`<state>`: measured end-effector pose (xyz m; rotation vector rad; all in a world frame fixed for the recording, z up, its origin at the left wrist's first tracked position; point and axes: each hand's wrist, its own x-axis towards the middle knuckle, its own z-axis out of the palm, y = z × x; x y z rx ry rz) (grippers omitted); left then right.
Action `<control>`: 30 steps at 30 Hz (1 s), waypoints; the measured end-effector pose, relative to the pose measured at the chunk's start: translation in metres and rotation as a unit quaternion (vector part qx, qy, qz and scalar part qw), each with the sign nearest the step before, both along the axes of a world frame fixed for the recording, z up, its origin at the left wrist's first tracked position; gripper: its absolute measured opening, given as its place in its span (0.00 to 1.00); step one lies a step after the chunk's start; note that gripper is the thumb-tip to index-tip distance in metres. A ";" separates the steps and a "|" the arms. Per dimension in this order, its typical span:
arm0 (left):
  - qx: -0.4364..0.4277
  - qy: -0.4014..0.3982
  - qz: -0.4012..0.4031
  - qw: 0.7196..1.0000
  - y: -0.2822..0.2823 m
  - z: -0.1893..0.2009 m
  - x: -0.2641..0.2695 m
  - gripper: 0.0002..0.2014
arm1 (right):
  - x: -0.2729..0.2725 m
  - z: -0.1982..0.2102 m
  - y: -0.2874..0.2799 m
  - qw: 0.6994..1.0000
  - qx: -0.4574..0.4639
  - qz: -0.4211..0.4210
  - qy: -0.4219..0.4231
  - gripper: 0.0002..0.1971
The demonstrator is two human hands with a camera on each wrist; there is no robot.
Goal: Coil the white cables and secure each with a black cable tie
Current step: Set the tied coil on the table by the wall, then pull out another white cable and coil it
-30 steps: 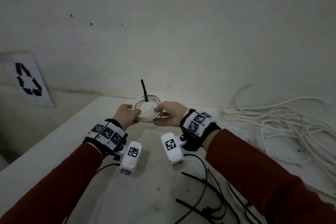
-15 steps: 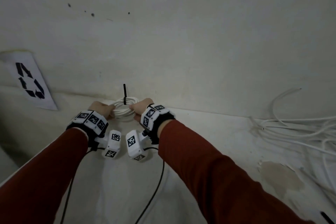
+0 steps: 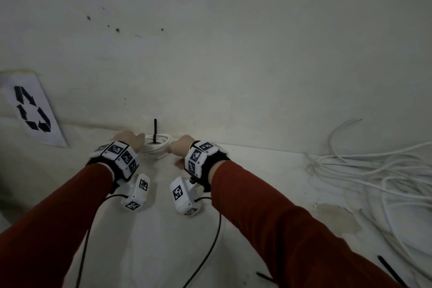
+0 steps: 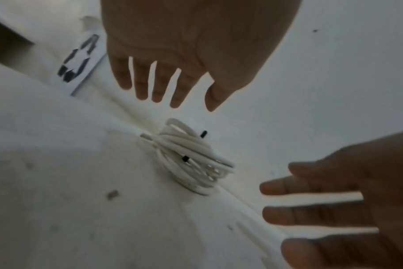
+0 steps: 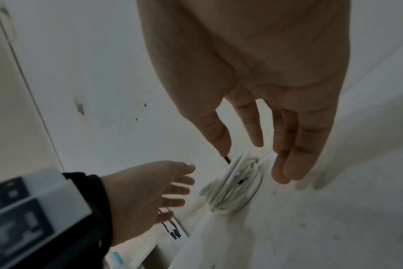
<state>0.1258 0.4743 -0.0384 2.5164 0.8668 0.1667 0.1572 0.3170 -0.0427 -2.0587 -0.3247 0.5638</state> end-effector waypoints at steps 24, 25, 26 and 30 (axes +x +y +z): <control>0.136 -0.146 -0.549 0.812 -0.421 0.032 -0.116 0.11 | -0.189 0.063 -0.453 0.905 -0.407 -0.083 -0.088 0.20; 0.162 -0.133 -0.558 0.803 -0.432 0.031 -0.121 0.11 | -0.195 0.057 -0.459 0.895 -0.438 -0.053 -0.070 0.23; 0.181 -0.121 -0.568 0.794 -0.441 0.030 -0.125 0.12 | -0.199 0.051 -0.462 0.887 -0.459 -0.026 -0.050 0.25; 0.225 -0.050 -0.610 0.758 -0.466 0.020 -0.138 0.14 | -0.212 0.036 -0.466 0.881 -0.473 0.011 -0.028 0.35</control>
